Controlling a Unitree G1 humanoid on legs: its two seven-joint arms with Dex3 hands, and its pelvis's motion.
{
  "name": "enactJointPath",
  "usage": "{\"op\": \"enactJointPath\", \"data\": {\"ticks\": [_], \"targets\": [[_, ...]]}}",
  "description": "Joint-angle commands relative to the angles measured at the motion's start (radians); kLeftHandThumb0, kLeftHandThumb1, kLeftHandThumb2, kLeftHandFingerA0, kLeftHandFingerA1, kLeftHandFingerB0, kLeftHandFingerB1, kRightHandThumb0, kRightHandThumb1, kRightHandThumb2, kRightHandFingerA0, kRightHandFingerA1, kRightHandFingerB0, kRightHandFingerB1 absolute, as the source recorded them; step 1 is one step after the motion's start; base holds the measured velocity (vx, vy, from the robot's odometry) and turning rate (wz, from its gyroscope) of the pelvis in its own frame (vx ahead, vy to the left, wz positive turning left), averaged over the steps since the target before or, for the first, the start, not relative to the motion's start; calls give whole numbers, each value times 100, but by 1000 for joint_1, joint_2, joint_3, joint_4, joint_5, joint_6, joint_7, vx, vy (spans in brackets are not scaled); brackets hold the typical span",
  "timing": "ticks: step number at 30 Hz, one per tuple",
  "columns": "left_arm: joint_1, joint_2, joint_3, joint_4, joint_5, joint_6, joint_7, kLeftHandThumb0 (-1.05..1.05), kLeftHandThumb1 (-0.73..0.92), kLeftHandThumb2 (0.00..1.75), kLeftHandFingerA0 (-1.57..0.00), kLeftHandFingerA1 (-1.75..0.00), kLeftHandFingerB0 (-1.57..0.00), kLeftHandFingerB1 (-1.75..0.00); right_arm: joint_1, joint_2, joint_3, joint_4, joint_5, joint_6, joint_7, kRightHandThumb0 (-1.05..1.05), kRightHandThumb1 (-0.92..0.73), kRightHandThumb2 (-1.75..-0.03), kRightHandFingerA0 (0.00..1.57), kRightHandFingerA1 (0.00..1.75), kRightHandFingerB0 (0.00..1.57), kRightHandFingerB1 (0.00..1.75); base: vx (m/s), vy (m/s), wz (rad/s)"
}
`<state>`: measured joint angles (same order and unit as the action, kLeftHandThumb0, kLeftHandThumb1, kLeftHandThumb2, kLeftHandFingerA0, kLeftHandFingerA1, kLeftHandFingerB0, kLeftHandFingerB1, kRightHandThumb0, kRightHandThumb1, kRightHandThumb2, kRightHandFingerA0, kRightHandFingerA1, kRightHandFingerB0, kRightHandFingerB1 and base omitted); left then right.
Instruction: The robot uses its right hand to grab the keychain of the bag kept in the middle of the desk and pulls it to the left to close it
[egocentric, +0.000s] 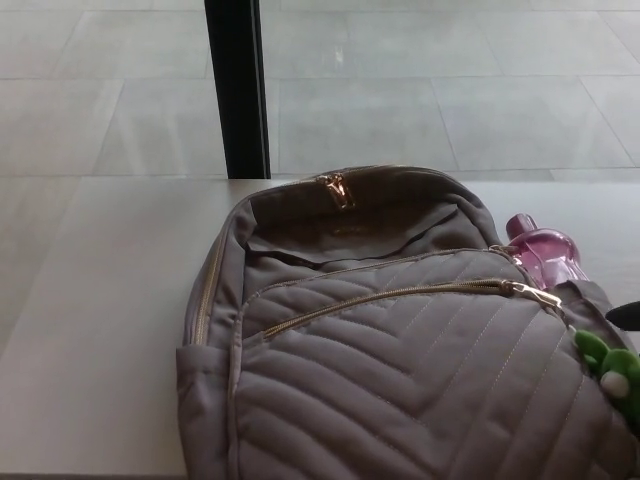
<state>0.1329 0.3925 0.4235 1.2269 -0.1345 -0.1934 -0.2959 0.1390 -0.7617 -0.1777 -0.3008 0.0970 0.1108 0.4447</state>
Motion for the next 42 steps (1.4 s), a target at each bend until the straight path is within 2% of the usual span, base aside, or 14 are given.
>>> {"op": "enactJointPath", "data": {"ticks": [1,10,11,12,28,29,30,32,33,35,36,37,38,42], "targets": [[1,19,6,7,-22,-14,-10,-86,74,115,-58,-62,-39,-54,-11,-38,25,-24,-90,-12,27,-44,-64,-59,46,58,49,39,0,0,0],[-1,23,-14,10,-13,-21,2,-85,75,116,-58,-62,-40,-54,-38,-39,64,-121,-163,29,23,-45,-64,-59,53,59,48,38,0,0,0],[-5,20,-3,13,-26,-10,2,-90,92,73,-64,-53,-43,-42,-38,-40,70,-134,-175,41,23,-46,-64,-59,54,59,47,38,0,0,0],[-4,20,-3,13,-26,-12,-3,-86,74,115,-58,-63,-39,-54,-35,-41,74,-136,-190,32,20,-51,-52,-86,51,65,41,52,0,0,0],[-16,19,-7,16,-21,4,12,-87,77,118,-61,-64,-42,-56,41,-128,159,-67,-437,14,7,-30,-63,-58,53,68,46,35,0,0,0],[-16,16,-7,15,-21,4,19,-89,92,77,-65,-56,-46,-46,45,-135,171,-73,-457,19,11,-36,-49,-83,50,71,36,50,0,0,0],[-15,15,-8,13,-20,4,23,-83,77,118,-61,-65,-43,-56,47,-136,178,-78,-470,23,11,-28,-64,-59,53,67,45,35,0,0,0],[-16,15,-10,16,-19,6,22,-82,76,118,-61,-64,-43,-56,49,-131,186,-78,-485,22,7,-27,-66,-59,53,68,45,35,0,0,0],[-15,16,-9,18,-21,4,17,-90,92,78,-63,-56,-47,-46,48,-128,189,-75,-485,17,5,-25,-66,-60,54,68,45,36,0,0,0],[-14,13,-4,23,-26,6,13,-91,92,77,-65,-56,-48,-46,37,-117,197,-53,-466,-12,8,-20,-65,-59,54,65,45,37,0,0,0],[-17,11,6,23,-39,14,6,-85,74,116,-63,-66,-48,-58,33,-116,201,-50,-462,-10,15,-20,-66,-59,54,65,45,37,0,0,0],[-17,12,8,24,-40,13,2,-85,75,116,-63,-66,-46,-58,30,-112,202,-46,-456,-21,14,-20,-66,-60,54,66,45,36,0,0,0],[-19,11,10,24,-41,15,3,-91,92,77,-65,-57,-48,-47,29,-109,204,-40,-456,-30,9,-20,-65,-59,55,66,46,36,0,0,0],[-21,11,15,22,-48,17,-13,-83,76,118,-58,-65,-41,-57,20,-97,224,-26,-467,-48,6,-23,-66,-59,55,75,45,34,0,0,0]]}}
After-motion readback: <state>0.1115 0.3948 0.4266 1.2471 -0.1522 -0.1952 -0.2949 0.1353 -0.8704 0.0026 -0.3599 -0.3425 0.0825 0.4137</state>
